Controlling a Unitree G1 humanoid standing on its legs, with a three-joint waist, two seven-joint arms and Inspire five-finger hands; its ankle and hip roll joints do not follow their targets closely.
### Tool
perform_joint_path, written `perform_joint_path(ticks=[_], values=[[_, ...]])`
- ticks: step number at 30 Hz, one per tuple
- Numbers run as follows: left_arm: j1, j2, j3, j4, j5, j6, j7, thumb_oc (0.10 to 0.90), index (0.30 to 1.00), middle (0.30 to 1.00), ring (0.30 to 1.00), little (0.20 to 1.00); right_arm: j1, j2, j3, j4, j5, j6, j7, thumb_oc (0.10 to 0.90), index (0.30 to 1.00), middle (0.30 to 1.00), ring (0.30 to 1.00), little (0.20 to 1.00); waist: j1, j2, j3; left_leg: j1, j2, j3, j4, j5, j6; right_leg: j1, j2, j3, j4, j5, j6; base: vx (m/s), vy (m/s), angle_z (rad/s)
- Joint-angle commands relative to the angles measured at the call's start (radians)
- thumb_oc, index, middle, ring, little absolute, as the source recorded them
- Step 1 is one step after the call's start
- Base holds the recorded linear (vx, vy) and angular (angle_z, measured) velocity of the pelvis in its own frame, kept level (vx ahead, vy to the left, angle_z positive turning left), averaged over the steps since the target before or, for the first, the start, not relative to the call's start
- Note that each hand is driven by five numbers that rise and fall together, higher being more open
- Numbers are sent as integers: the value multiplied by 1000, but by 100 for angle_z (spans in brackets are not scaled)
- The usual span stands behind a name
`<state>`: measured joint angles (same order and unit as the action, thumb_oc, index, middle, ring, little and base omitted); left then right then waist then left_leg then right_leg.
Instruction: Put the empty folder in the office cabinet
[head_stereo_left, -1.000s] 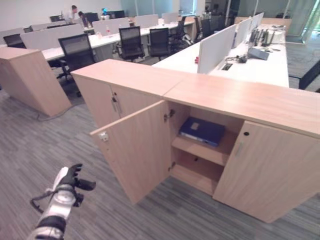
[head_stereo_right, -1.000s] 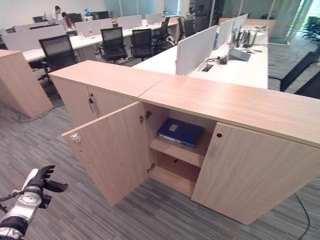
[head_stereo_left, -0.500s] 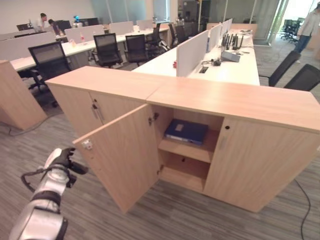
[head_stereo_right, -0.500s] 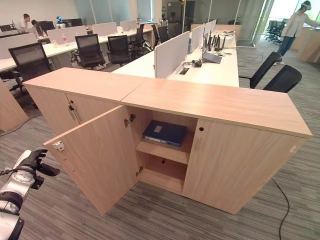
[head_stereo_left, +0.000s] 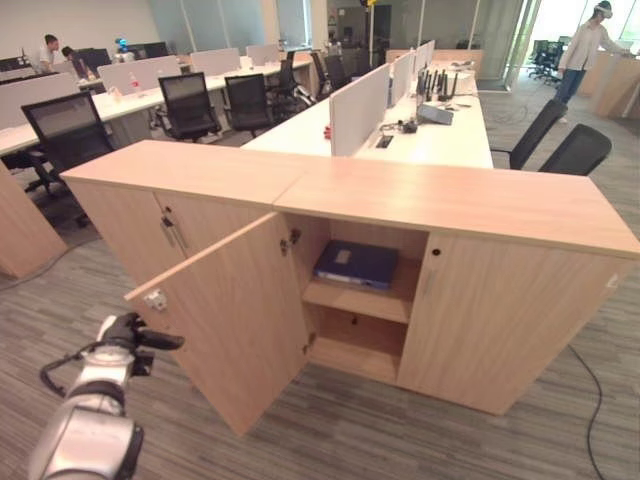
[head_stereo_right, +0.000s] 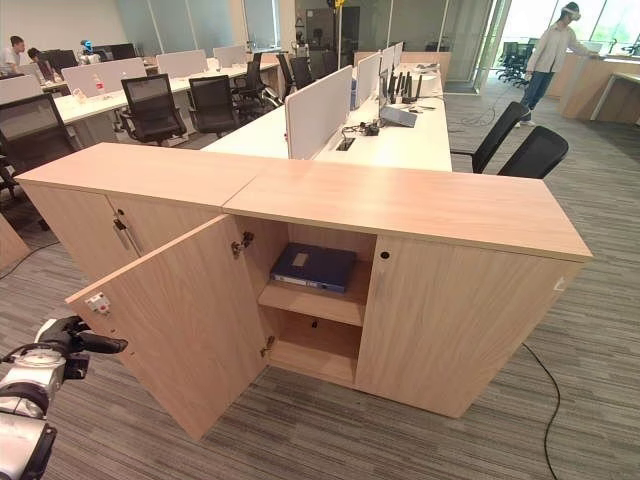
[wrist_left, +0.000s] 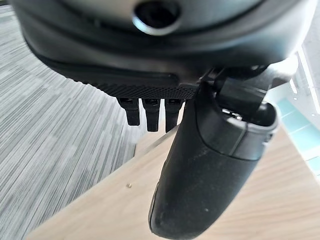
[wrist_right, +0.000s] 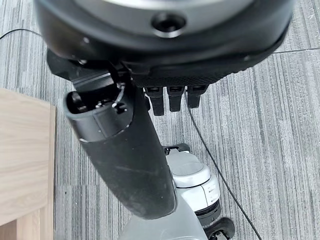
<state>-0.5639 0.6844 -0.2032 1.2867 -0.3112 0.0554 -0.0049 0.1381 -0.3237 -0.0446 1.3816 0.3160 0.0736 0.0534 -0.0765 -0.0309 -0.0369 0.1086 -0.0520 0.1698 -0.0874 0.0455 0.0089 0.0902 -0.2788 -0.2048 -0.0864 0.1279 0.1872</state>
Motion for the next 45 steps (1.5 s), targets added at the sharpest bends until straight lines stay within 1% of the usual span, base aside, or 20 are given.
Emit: perform_joint_path(ticks=[1, 3, 5, 6, 9, 11, 12, 16, 19, 23, 27, 31, 32, 35, 36, 39, 40, 41, 42, 45], values=[[-160, -122, 19, -60, -60, -91, -22, 800, 900, 900, 900, 900, -88, -49, 30, 108, 5, -7, -17, 800, 900, 900, 900, 900, -9, 44, -34, 29, -13, 19, 0, -159, 7, -48, -10, -64, -1, -14, 65, 0, 0, 8], [-21, -313, -12, -182, -94, -96, -22, 800, 900, 900, 900, 900, -99, -19, 30, 106, 15, -4, -22, 800, 900, 900, 900, 900, 0, 42, -31, 29, -18, 6, 0, -158, 12, -41, -16, -78, -1, -14, 63, -6, 8, 8], [103, -404, -36, -336, -137, -103, -26, 800, 900, 900, 900, 900, -94, -3, 23, 101, 11, -3, -32, 800, 900, 900, 900, 900, 7, 39, -24, 27, -20, -2, 0, -157, 14, -38, -19, -86, -1, -14, 59, -16, 4, 35], [223, -478, -79, -491, -202, -108, -48, 800, 900, 900, 900, 900, -94, 15, 16, 100, 11, -2, -38, 800, 900, 900, 900, 900, 16, 35, -15, 22, -20, -11, 0, -155, 16, -37, -22, -96, -1, -13, 55, -14, -5, 33], [302, -517, -116, -610, -259, -103, -65, 800, 900, 900, 900, 900, -99, 30, 14, 100, 11, -2, -41, 800, 900, 900, 900, 900, 21, 32, -7, 20, -20, -18, 0, -156, 17, -36, -21, -101, -1, -14, 52, -2, -13, 7], [369, -542, -209, -777, -330, -85, -111, 800, 900, 900, 900, 900, -118, 46, 24, 92, 16, -4, -49, 800, 900, 900, 900, 900, 26, 31, 14, 12, -16, -28, 0, -154, 17, -40, -17, -105, -1, -18, 48, -19, -41, 8], [370, -541, -209, -779, -331, -84, -110, 800, 900, 900, 900, 900, -118, 46, 24, 92, 16, -4, -49, 800, 900, 900, 900, 900, 27, 31, 14, 12, -16, -28, 0, -154, 17, -40, -17, -105, -1, -18, 48, -41, -63, -11], [377, -467, -391, -1116, -392, -47, -209, 800, 900, 900, 900, 900, -143, 68, 58, 72, 3, -10, -59, 800, 900, 900, 900, 900, 22, 29, 46, -11, 4, -34, 0, -146, 4, -58, 4, -103, -1, -36, 37, -28, -110, -12], [299, -417, -476, -1228, -357, -57, -257, 800, 900, 900, 900, 900, -156, 68, 90, 61, -4, -21, -52, 800, 900, 900, 900, 900, 12, 33, 55, -23, 29, -19, 0, -140, -10, -74, 29, -82, -1, -52, 27, -11, -148, 0], [268, -394, -518, -1271, -348, -77, -281, 800, 900, 900, 900, 900, -166, 71, 125, 59, -13, -38, -42, 800, 900, 900, 900, 900, 4, 38, 52, -33, 63, -1, 0, -131, -31, -88, 65, -60, -1, -80, 10, 21, -159, -19], [313, -395, -503, -1214, -421, -61, -297, 800, 900, 900, 900, 900, -169, 60, 145, 79, -46, -40, -30, 800, 900, 900, 900, 900, -8, 53, 51, -36, 113, 11, 0, -113, -59, -95, 118, -36, -1, -115, -19, 58, -273, -25], [406, -349, -432, -1206, -431, -59, -314, 800, 900, 900, 900, 900, -153, 35, 129, 102, -62, -39, -27, 800, 900, 900, 900, 900, -15, 67, 52, -33, 164, 9, 0, -86, -92, -84, 168, -31, -1, -151, -51, 68, -263, -12], [458, -328, -388, -1190, -436, -61, -316, 800, 900, 900, 900, 900, -145, 25, 117, 107, -67, -39, -25, 800, 900, 900, 900, 900, -16, 72, 55, -28, 189, 14, 0, -66, -107, -76, 194, -31, -1, -165, -71, 87, -341, 8], [542, -259, -319, -1168, -378, -66, -336, 800, 900, 900, 900, 900, -123, -10, 112, 77, -62, -57, 0, 800, 900, 900, 900, 900, -14, 68, 47, -9, 231, 31, 5, -41, -123, -59, 241, -11, -1, -194, -100, 77, -325, 5], [584, -235, -291, -1171, -301, -68, -329, 800, 900, 900, 900, 900, -123, -3, 98, 73, -30, -54, 5, 800, 900, 900, 900, 900, -3, 48, 60, -44, 255, 33, 132, -77, -117, -41, 259, 2, -1, -207, -123, 22, -335, -2], [636, -240, -253, -1147, -248, -61, -323, 800, 900, 900, 900, 900, -128, -18, 96, 74, -14, -52, -7, 800, 900, 900, 900, 900, 18, 31, 90, -106, 293, 15, 363, -135, -92, 8, 295, 22, -1, -229, -149, 66, -289, -24], [649, -242, -245, -1141, -240, -64, -319, 800, 900, 900, 900, 900, -129, -25, 96, 69, -10, -52, -8, 800, 900, 900, 900, 900, 25, 34, 96, -117, 291, 3, 412, -144, -84, 17, 303, 29, -1, -232, -153, -66, -99, -41], [650, -247, -241, -1141, -233, -70, -312, 800, 900, 900, 900, 900, -131, -28, 97, 63, -11, -50, -10, 800, 900, 900, 900, 900, 35, 25, 104, -147, 265, -20, 447, -129, -65, 7, 298, 31, -1, -220, -159, -107, -52, -37], [658, -258, -228, -1148, -217, -85, -299, 800, 900, 900, 900, 900, -133, -32, 100, 50, -11, -53, -16, 800, 900, 900, 900, 900, 51, 23, 112, -188, 198, -94, 477, -151, -46, 8, 300, 44, -1, -214, -159, -113, -21, -11], [663, -266, -213, -1147, -191, -98, -280, 800, 900, 900, 900, 900, -135, -19, 102, 38, -11, -53, -23, 800, 900, 900, 900, 900, 61, 13, 112, -212, 131, -155, 458, -185, -35, 2, 295, 54, -1, -205, -152, -23, 12, -19]])
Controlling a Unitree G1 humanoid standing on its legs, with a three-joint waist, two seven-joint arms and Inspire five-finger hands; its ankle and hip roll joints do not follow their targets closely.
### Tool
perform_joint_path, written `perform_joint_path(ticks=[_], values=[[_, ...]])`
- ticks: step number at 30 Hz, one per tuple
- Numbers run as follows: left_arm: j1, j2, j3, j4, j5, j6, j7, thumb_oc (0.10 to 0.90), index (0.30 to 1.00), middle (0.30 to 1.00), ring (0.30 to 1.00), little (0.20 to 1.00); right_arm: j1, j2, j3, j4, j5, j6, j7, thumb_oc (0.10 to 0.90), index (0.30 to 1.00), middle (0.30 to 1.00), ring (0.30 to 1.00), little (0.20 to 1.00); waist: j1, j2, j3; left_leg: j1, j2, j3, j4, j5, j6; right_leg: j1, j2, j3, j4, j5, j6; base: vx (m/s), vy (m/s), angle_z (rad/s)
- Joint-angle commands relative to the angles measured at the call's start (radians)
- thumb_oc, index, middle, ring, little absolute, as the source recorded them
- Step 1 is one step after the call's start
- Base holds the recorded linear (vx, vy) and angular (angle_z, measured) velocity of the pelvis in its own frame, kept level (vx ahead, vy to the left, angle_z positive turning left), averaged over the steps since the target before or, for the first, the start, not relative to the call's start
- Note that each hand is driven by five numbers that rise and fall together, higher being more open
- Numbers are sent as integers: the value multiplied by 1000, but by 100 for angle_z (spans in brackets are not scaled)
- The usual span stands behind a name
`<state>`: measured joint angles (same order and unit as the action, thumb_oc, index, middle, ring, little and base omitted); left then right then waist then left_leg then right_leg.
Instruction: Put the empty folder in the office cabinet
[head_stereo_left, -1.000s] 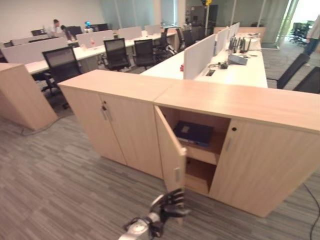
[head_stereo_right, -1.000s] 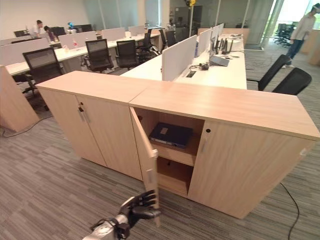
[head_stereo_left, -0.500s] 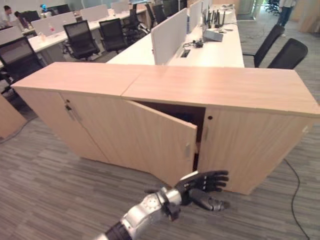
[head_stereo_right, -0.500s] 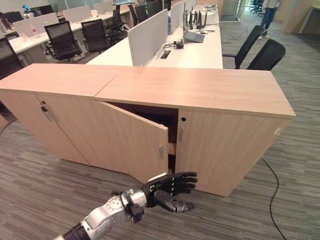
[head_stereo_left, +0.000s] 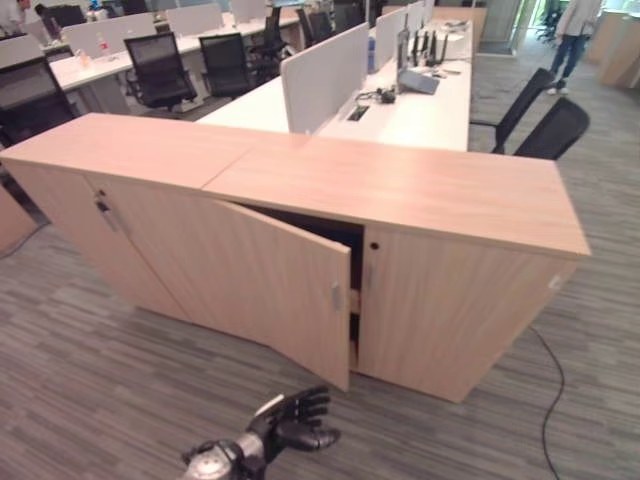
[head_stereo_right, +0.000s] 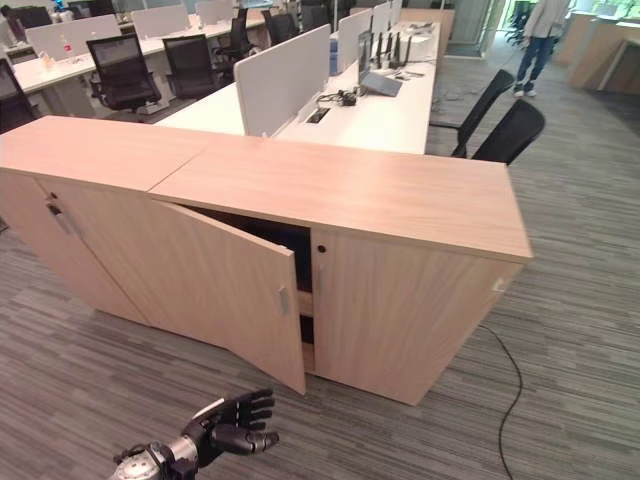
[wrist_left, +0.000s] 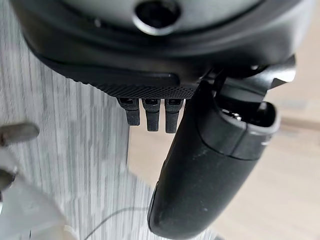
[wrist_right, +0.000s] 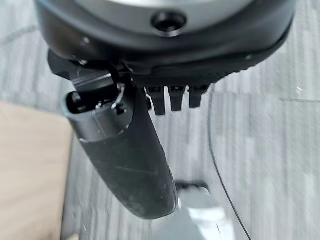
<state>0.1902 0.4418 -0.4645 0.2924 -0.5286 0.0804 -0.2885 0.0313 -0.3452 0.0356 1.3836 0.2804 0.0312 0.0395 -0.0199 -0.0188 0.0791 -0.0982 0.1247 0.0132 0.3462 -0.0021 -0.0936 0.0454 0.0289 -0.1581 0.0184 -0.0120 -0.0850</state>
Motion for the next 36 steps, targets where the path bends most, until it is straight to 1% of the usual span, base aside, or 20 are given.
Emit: perform_joint_path(ticks=[1, 2, 3, 6, 7, 9, 10, 11, 12, 13, 14, 15, 16, 18, 20, 22, 23, 27, 33, 36], values=[[-90, -25, 54, -156, 34, -129, 11, 800, 900, 900, 900, 900, -27, 8, 24, 32, 23, -11, -11, 800, 900, 900, 900, 900, 10, 1, 1, -15, -72, -25, 18, -152, 68, 48, -12, 16, -106, -62, 123, -33, 71, -17], [-82, -23, 82, -171, 80, -155, 36, 800, 900, 900, 900, 900, -22, 26, 23, 22, 29, -13, -19, 800, 900, 900, 900, 900, 21, -4, 11, -48, -157, -112, 12, -155, 69, 45, -12, 44, -106, -46, 128, -43, 73, -10], [-81, -25, 90, -165, 97, -163, 42, 800, 900, 900, 900, 900, -22, 31, 22, 19, 34, -16, -20, 800, 900, 900, 900, 900, 19, -6, 12, -70, -183, -137, 15, -145, 66, 42, -11, 53, -106, -41, 131, -30, 74, -39], [-76, -30, 89, -142, 94, -161, 31, 800, 900, 900, 900, 900, -23, 37, 20, 19, 34, -15, -15, 800, 900, 900, 900, 900, 13, -1, 8, -34, -184, -140, -39, -142, 64, 45, -2, 72, -106, -35, 136, 29, 57, -48], [-66, -50, 87, -88, 38, -149, 22, 800, 900, 900, 900, 900, -26, 38, 21, 23, 22, -10, -12, 800, 900, 900, 900, 900, 10, 10, -1, 24, -183, -130, -113, -144, 70, 52, -3, 82, -106, -35, 139, 86, 157, -26], [-61, -99, 109, 14, -71, -125, 10, 800, 900, 900, 900, 900, -32, 37, 16, 32, 17, -3, -5, 800, 900, 900, 900, 900, 3, 19, -11, 62, -184, -107, -187, -125, 73, 52, -13, 81, -106, -30, 145, 70, 177, -41], [-71, -131, 133, 91, -94, -123, 21, 800, 900, 900, 900, 900, -39, 49, 10, 32, 26, -1, 2, 800, 900, 900, 900, 900, -5, 28, -29, 100, -179, -89, -283, -95, 77, 42, -22, 83, -106, -28, 150, 43, 129, -36], [-72, -132, 133, 92, -93, -124, 21, 800, 900, 900, 900, 900, -39, 49, 10, 32, 26, -1, 2, 800, 900, 900, 900, 900, -4, 28, -28, 104, -179, -88, -288, -93, 77, 43, -22, 84, -106, -28, 150, 56, 147, -19], [-78, -154, 150, 159, -96, -124, 35, 800, 900, 900, 900, 900, -37, 57, 13, 36, 27, 0, 5, 800, 900, 900, 900, 900, -11, 34, -45, 129, -175, -86, -358, -67, 82, 32, -24, 90, -106, -26, 151, 27, 62, -6], [-79, -154, 150, 160, -96, -125, 35, 800, 900, 900, 900, 900, -37, 57, 13, 36, 27, 0, 5, 800, 900, 900, 900, 900, -10, 35, -45, 131, -175, -86, -361, -65, 82, 32, -24, 91, -106, -26, 151, 72, 138, -11], [-109, -225, 210, 400, -83, -124, 86, 800, 900, 900, 900, 900, -25, 65, 14, 44, 34, 7, 14, 800, 900, 900, 900, 900, -18, 37, -79, 153, -175, -79, -433, -39, 85, 22, -23, 98, -106, -27, 156, 47, 75, -11], [-109, -225, 210, 401, -83, -124, 86, 800, 900, 900, 900, 900, -25, 65, 15, 44, 34, 7, 14, 800, 900, 900, 900, 900, -18, 37, -79, 153, -175, -79, -433, -39, 85, 22, -23, 98, -106, -27, 156, 54, 93, -20], [-129, -255, 244, 523, -57, -133, 125, 800, 900, 900, 900, 900, -21, 70, 17, 36, 50, 7, 15, 800, 900, 900, 900, 900, -22, 32, -89, 151, -177, -75, -433, -42, 85, 22, -24, 97, -106, -29, 156, 25, 23, -28], [-148, -271, 275, 646, -5, -150, 162, 800, 900, 900, 900, 900, -16, 83, 24, 30, 65, 1, 11, 800, 900, 900, 900, 900, -22, 27, -98, 155, -176, -70, -433, -42, 85, 29, -26, 99, -106, -32, 159, 35, 26, -20], [-155, -277, 292, 709, 11, -157, 177, 800, 900, 900, 900, 900, -15, 87, 30, 29, 67, 2, 10, 800, 900, 900, 900, 900, -21, 22, -100, 158, -176, -70, -433, -42, 85, 33, -27, 98, -106, -31, 160, 10, 7, -2], [-174, -284, 340, 884, 73, -167, 196, 800, 900, 900, 900, 900, -16, 94, 49, 35, 54, -6, 6, 800, 900, 900, 900, 900, -17, 13, -104, 161, -181, -72, -433, -45, 88, 38, -29, 96, -106, -30, 162, 13, 23, 8], [-170, -280, 392, 956, 67, -173, 210, 800, 900, 900, 900, 900, -13, 96, 54, 40, 48, -6, 4, 800, 900, 900, 900, 900, -13, 6, -108, 165, -182, -72, -433, -49, 88, 42, -31, 95, -106, -32, 162, 18, 21, 11], [-122, -258, 434, 967, 95, -216, 233, 800, 900, 900, 900, 900, 4, 97, 45, 15, 90, -31, 0, 800, 900, 900, 900, 900, 0, -9, -109, 172, -182, -74, -433, -54, 91, 46, -33, 101, -106, -29, 164, 10, 3, 3], [-77, -242, 469, 1017, 88, -197, 199, 800, 900, 900, 900, 900, 27, 92, 41, 26, 77, -32, 6, 800, 900, 900, 900, 900, 1, -12, -105, 165, -185, -73, -433, -53, 96, 37, -35, 100, -106, -20, 167, -3, 2, -1], [-79, -237, 449, 1040, 150, -199, 214, 800, 900, 900, 900, 900, 37, 95, 56, 26, 58, -32, 6, 800, 900, 900, 900, 900, -6, -11, -109, 161, -186, -69, -433, -55, 99, 30, -35, 105, -106, -18, 166, -1, 3, -1]])
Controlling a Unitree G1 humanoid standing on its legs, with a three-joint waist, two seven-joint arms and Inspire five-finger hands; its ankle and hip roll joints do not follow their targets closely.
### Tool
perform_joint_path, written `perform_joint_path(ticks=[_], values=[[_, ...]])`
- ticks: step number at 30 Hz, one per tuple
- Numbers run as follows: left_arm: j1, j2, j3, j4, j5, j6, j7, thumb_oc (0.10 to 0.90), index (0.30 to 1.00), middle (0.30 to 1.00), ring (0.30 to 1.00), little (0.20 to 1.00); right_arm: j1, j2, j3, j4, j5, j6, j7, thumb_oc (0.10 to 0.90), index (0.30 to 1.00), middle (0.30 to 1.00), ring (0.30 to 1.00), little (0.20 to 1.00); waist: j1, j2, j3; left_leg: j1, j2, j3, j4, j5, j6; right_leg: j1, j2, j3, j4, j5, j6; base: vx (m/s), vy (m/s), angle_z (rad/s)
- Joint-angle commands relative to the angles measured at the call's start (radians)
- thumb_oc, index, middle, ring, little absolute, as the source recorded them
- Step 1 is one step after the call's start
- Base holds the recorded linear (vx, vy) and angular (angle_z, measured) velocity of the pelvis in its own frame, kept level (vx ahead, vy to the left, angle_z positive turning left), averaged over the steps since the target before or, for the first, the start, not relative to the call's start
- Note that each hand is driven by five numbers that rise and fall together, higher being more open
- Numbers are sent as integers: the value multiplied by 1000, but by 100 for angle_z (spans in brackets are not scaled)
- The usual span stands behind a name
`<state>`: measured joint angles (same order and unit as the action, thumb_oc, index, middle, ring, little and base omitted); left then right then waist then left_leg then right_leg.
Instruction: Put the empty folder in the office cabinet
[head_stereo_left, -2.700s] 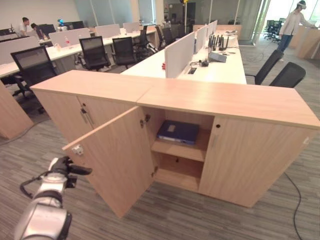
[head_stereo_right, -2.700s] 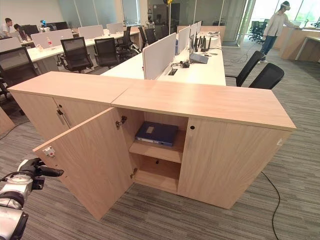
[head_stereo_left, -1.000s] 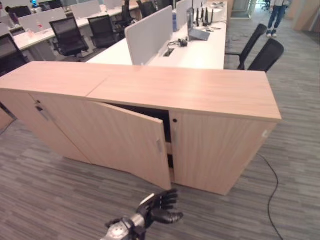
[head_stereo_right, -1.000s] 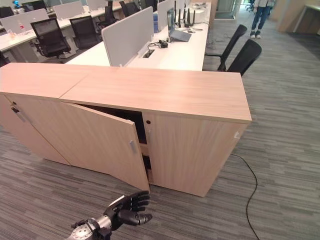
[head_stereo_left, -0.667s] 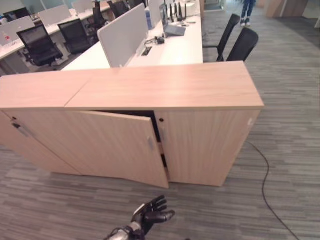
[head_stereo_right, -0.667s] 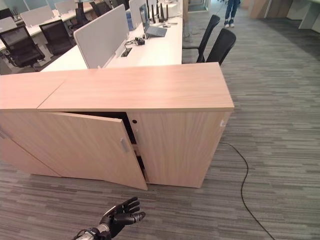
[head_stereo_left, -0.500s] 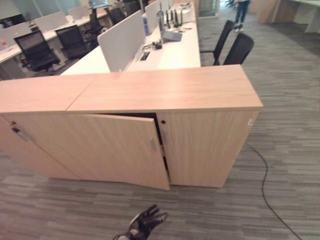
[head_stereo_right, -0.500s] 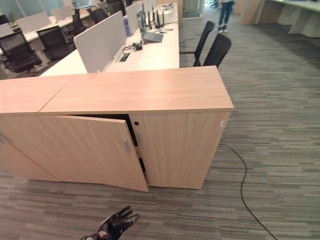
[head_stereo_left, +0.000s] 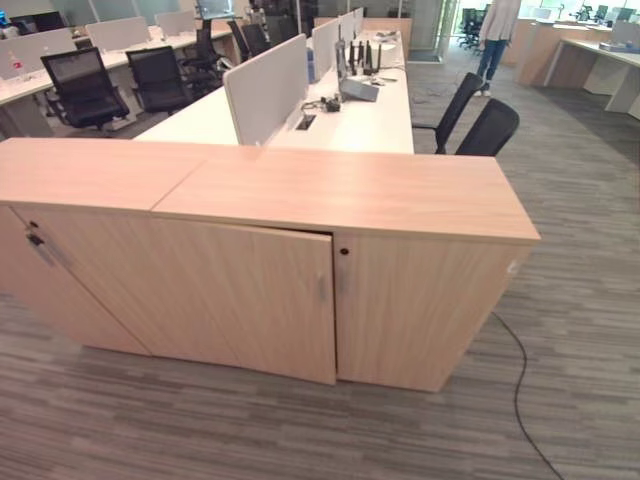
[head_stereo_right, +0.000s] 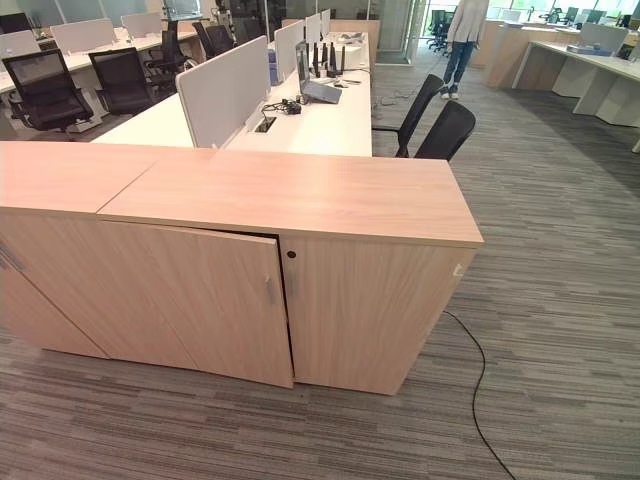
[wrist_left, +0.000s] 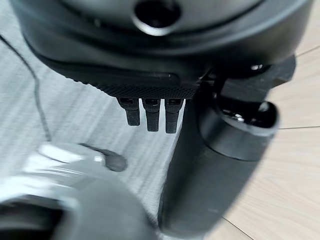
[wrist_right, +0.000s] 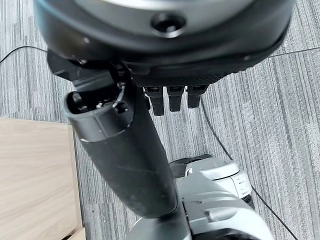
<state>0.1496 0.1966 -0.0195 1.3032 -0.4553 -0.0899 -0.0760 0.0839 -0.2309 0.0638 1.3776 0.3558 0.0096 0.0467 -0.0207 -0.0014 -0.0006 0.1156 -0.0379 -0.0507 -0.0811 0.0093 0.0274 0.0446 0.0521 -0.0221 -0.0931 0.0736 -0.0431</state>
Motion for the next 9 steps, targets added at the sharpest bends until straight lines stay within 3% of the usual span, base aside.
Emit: perform_joint_path(ticks=[1, 5, 9], values=[[-45, 6, -5, 28, 85, -29, 6, 800, 900, 900, 900, 900, -17, -18, 33, 31, -22, -9, -3, 800, 900, 900, 900, 900, -7, -28, -30, -53, -23, -5, -6, -67, -22, 29, -59, -30, 6, -104, 125, 0, 0, 0], [-74, -1, -52, 12, 113, -34, 21, 800, 900, 900, 900, 900, -23, -19, 45, 33, -29, -7, -10, 800, 900, 900, 900, 900, -14, -26, -33, -55, -22, 0, -6, -70, -21, 25, -59, -25, 6, -103, 128, 2, 8, -4], [-131, -11, -184, -74, 177, -59, 47, 800, 900, 900, 900, 900, -43, -19, 86, 18, -48, -9, -24, 800, 900, 900, 900, 900, -29, -16, -39, -54, -23, 11, -6, -77, -18, 25, -63, -17, 6, -102, 130, 8, 31, -10]])
